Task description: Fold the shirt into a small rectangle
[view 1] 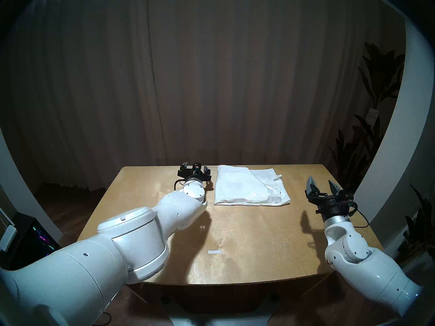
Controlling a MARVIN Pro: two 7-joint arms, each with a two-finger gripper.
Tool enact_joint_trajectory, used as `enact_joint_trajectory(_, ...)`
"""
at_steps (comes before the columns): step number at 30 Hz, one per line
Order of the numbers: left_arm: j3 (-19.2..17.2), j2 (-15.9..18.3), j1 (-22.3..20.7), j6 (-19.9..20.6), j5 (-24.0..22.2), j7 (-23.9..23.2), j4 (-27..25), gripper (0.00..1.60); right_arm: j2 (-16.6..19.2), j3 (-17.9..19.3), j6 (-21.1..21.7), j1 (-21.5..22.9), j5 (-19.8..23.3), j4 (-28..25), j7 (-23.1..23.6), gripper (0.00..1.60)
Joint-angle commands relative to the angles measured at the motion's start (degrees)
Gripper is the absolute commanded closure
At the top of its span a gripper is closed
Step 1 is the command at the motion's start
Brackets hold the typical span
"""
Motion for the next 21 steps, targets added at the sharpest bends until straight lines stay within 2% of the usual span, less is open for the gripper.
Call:
enact_joint_trajectory(1,0.4,4.03,-0.77,-3.73,0.96,-0.3,-0.15,0.0,0.18,-0.56,1.27,3.33,-0.82,-1.55,1.3,0.0)
enact_joint_trajectory(21,-1.02,10.75,-0.65,-9.93,0.49,-3.84,-2.01,0.0,-0.37,-4.3,6.14,7.67,-1.72,-0.7,3.44,0.0)
